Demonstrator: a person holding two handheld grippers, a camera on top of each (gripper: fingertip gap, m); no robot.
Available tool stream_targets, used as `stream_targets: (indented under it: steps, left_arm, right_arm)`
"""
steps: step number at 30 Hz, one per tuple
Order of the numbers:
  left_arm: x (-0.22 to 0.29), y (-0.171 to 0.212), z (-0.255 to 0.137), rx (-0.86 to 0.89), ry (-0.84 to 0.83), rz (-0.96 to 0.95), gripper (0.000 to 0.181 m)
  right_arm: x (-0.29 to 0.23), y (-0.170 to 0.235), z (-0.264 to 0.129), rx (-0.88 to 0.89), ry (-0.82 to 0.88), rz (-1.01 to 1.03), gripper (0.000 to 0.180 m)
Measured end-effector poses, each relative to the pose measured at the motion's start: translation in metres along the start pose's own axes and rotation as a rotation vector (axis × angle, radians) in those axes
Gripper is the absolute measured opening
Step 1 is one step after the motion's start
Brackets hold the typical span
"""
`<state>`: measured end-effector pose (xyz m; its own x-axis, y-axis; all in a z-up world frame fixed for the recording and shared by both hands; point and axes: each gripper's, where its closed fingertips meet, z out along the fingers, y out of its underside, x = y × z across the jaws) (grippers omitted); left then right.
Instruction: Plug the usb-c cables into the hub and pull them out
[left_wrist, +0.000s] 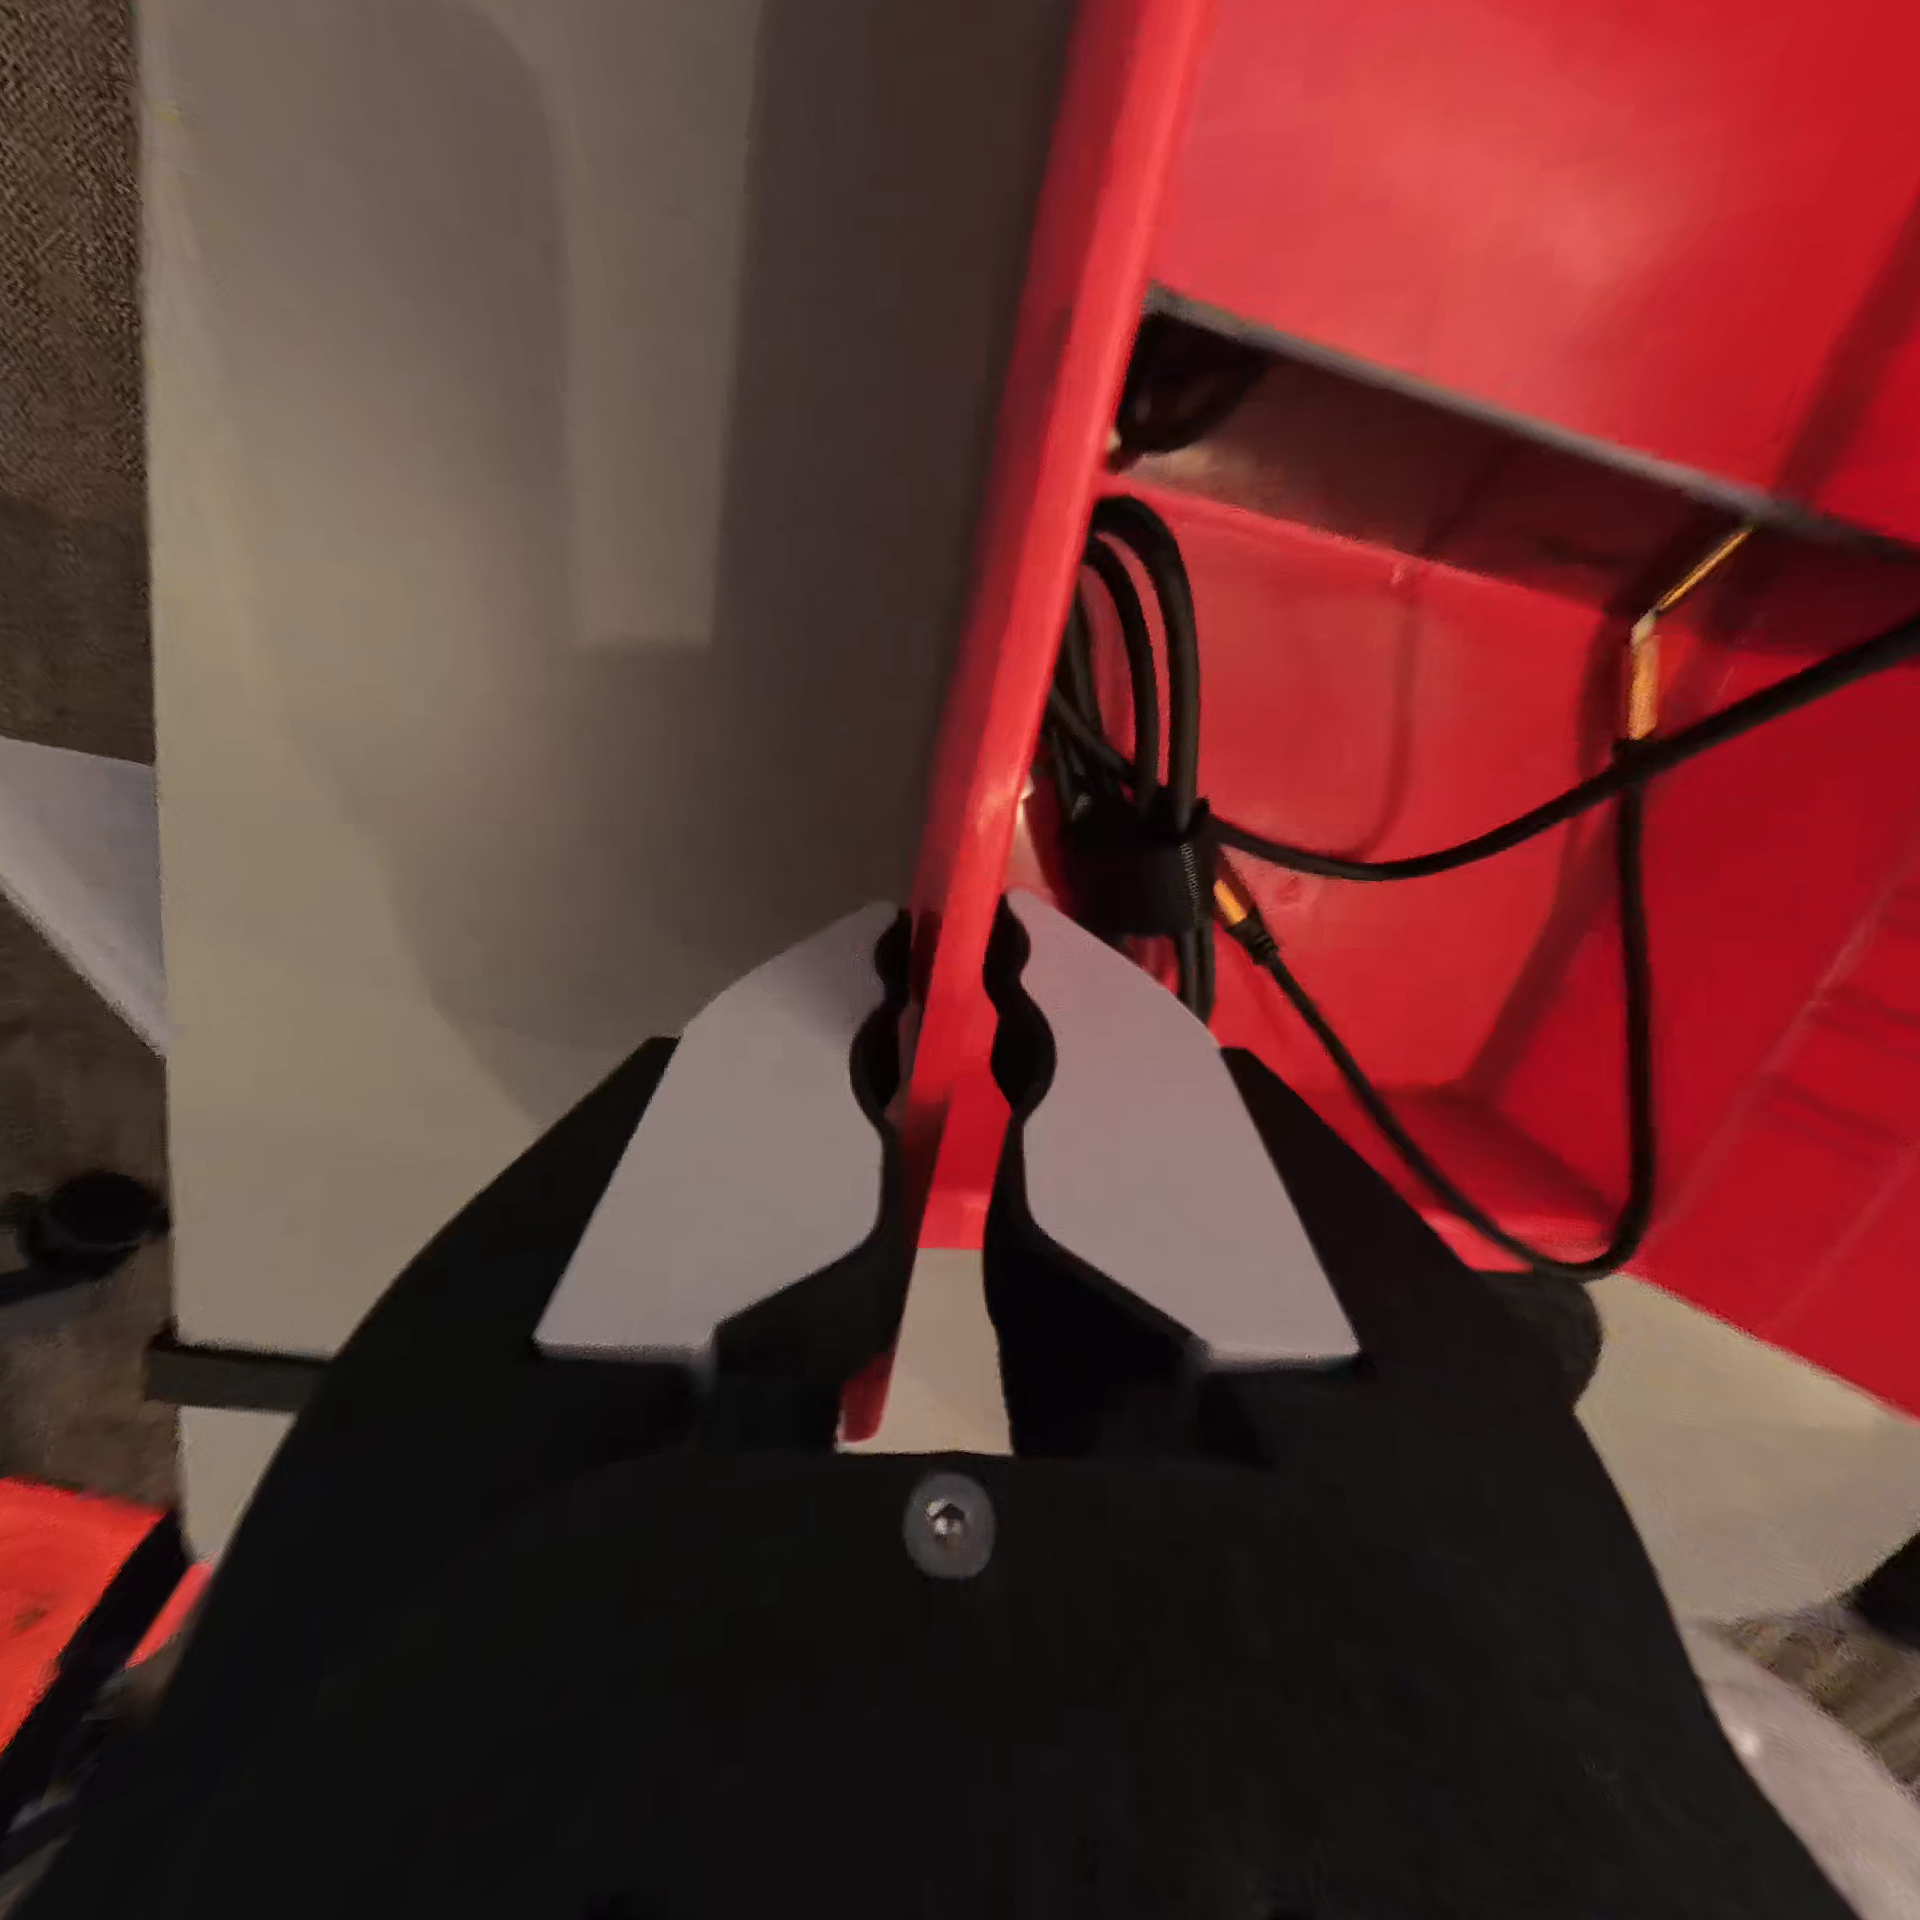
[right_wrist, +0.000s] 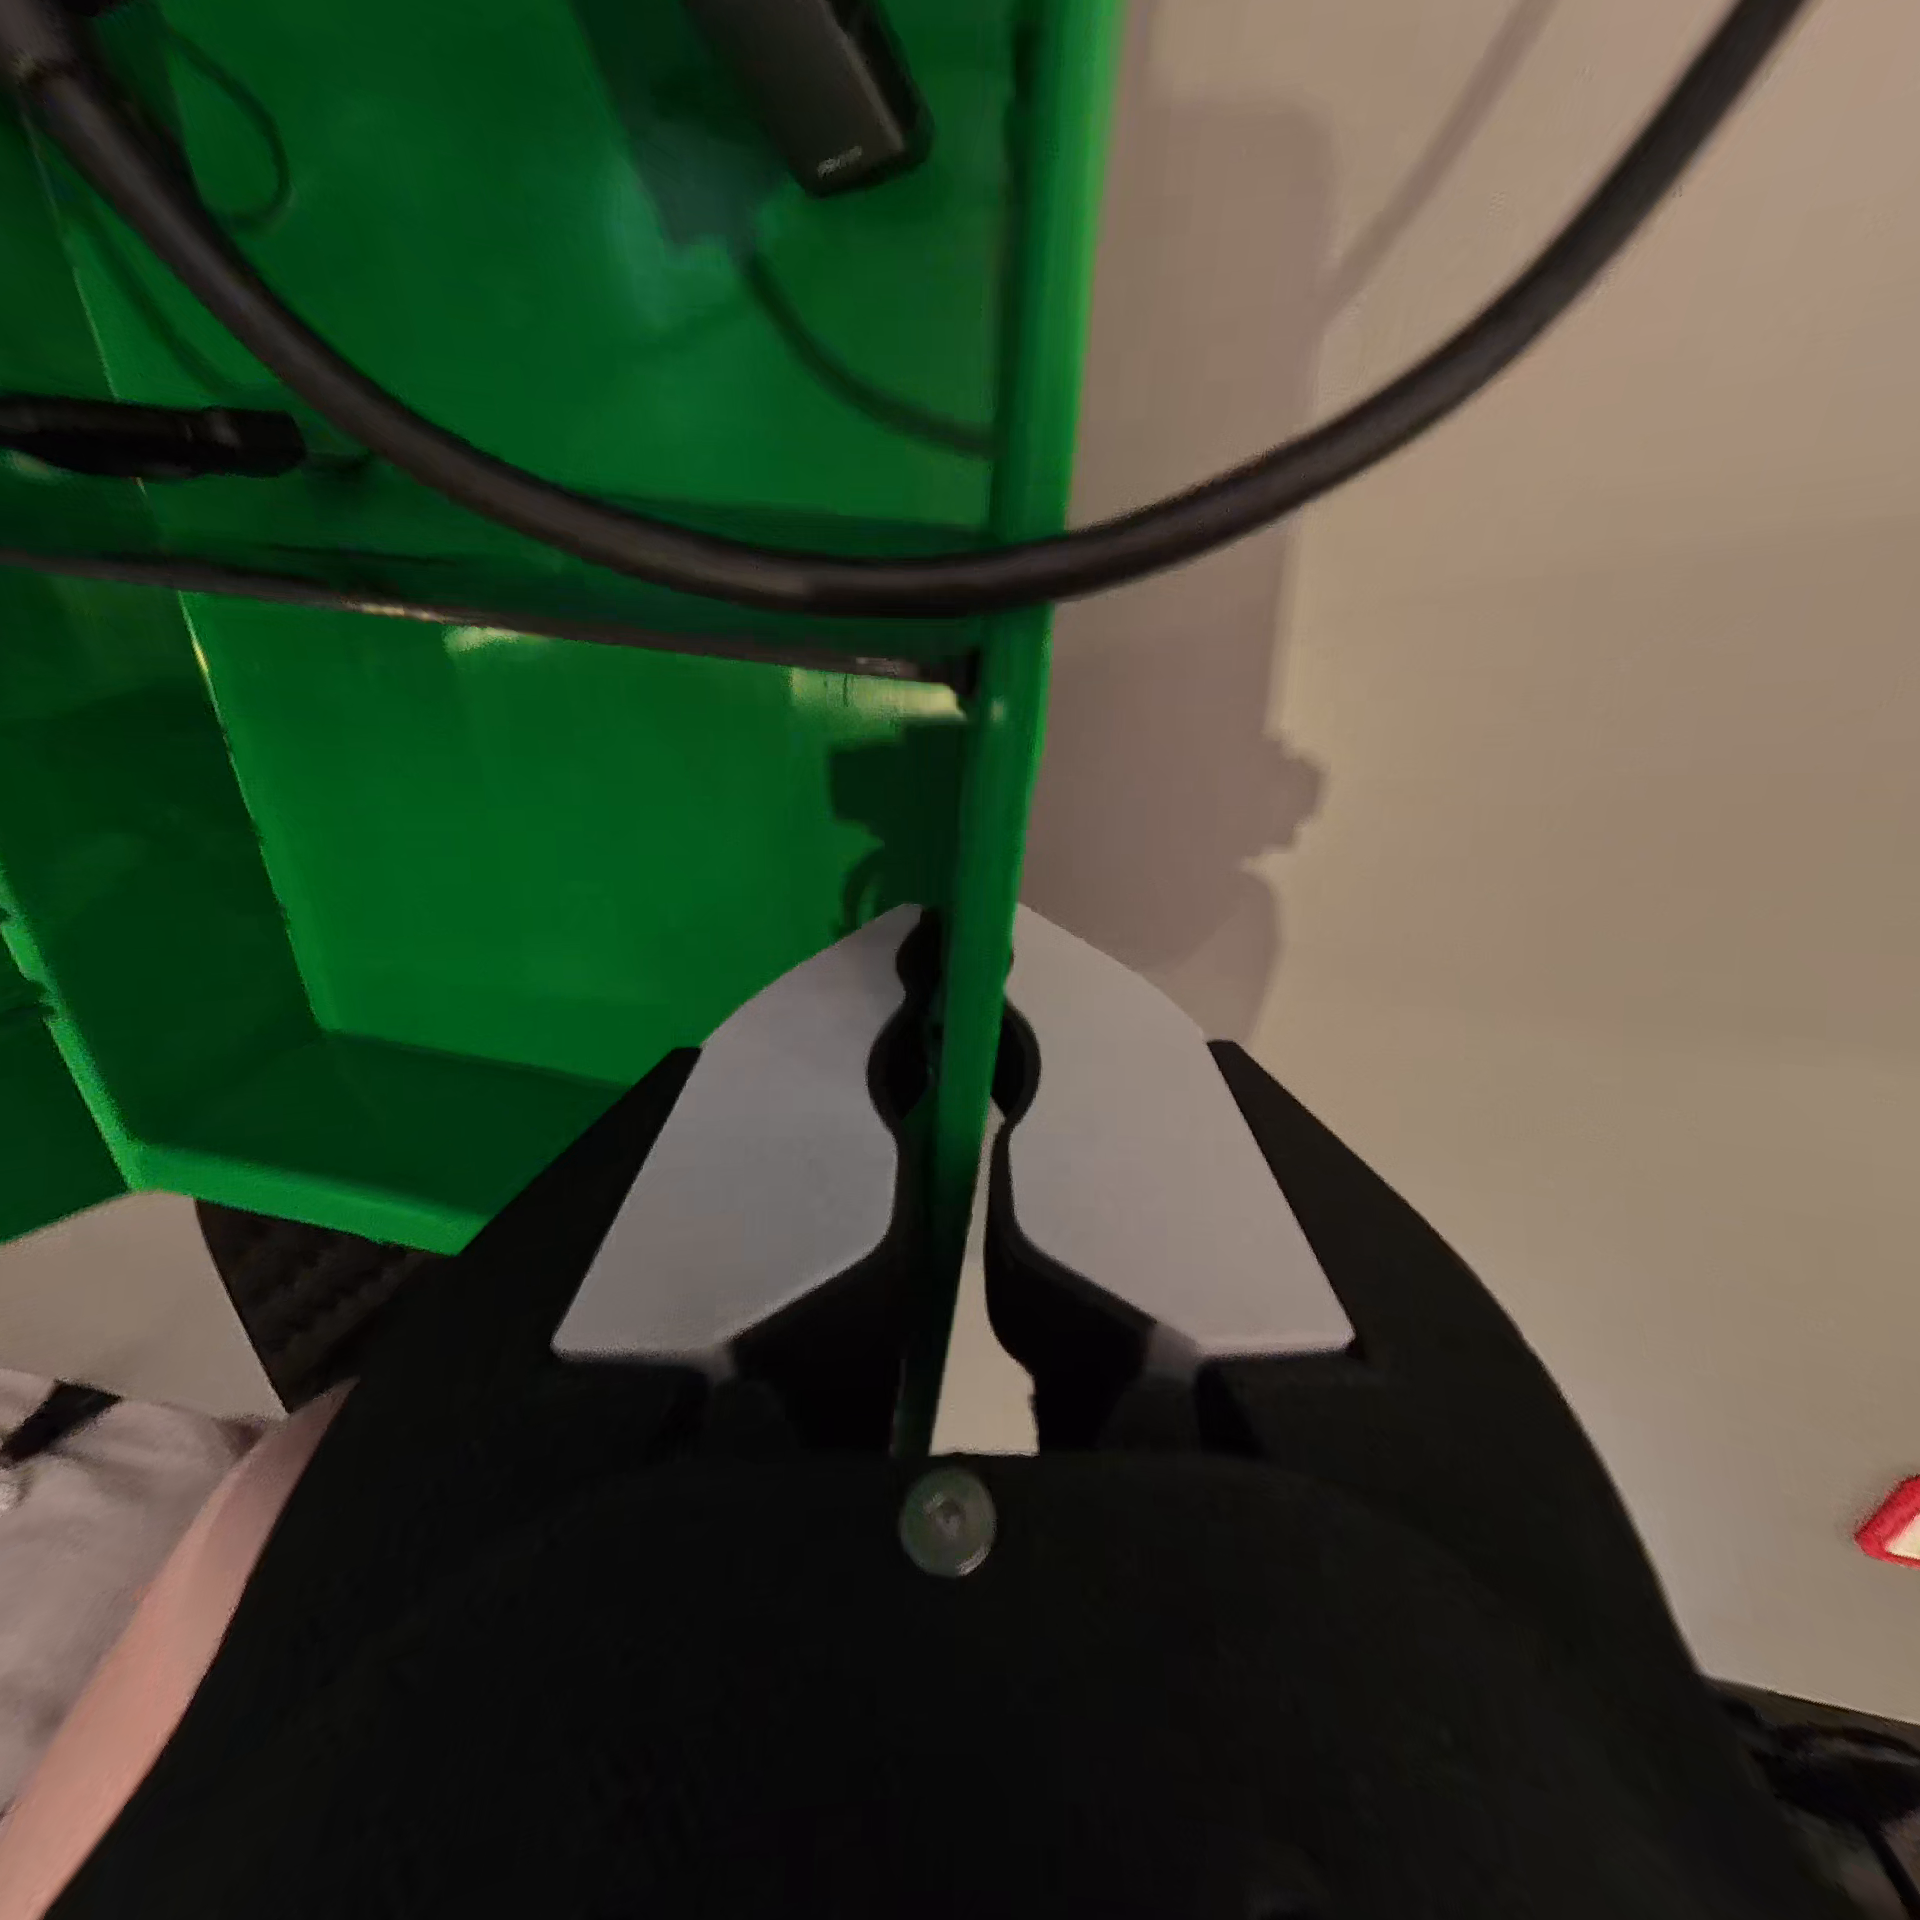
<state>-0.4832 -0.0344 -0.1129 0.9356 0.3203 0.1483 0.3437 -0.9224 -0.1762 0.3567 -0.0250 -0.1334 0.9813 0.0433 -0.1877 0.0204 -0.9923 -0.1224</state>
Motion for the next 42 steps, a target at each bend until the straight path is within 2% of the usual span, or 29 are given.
stream_targets:
  steps: [2,6,13,22,29,37,42]
  left_arm:
    - [0.006,0.008,0.004,-0.074,-0.043,0.102,0.005]
    - [0.042,0.019,0.008,-0.179,-0.027,0.298,0.01]
    - [0.099,0.032,0.014,-0.322,-0.03,0.397,0.011]
    - [0.155,0.055,0.016,-0.455,-0.105,0.57,0.017]
    - [0.181,0.064,0.018,-0.48,-0.163,0.693,0.024]
    - [0.185,0.077,0.012,-0.509,-0.106,0.747,0.022]
    - [0.185,0.073,-0.011,-0.376,-0.072,0.769,0.025]
  right_arm:
    - [-0.008,0.003,0.001,-0.048,0.019,-0.062,0.009]
    - [-0.036,0.004,0.005,-0.121,-0.025,-0.125,0.015]
    - [-0.068,-0.006,0.011,-0.218,-0.027,-0.197,0.013]
    - [-0.127,-0.006,0.017,-0.366,-0.099,-0.304,0.02]
    - [-0.155,-0.008,0.023,-0.425,-0.029,-0.367,0.024]
    - [-0.172,-0.01,0.024,-0.43,-0.065,-0.35,0.025]
    - [-0.167,-0.017,0.003,-0.311,-0.054,-0.311,0.029]
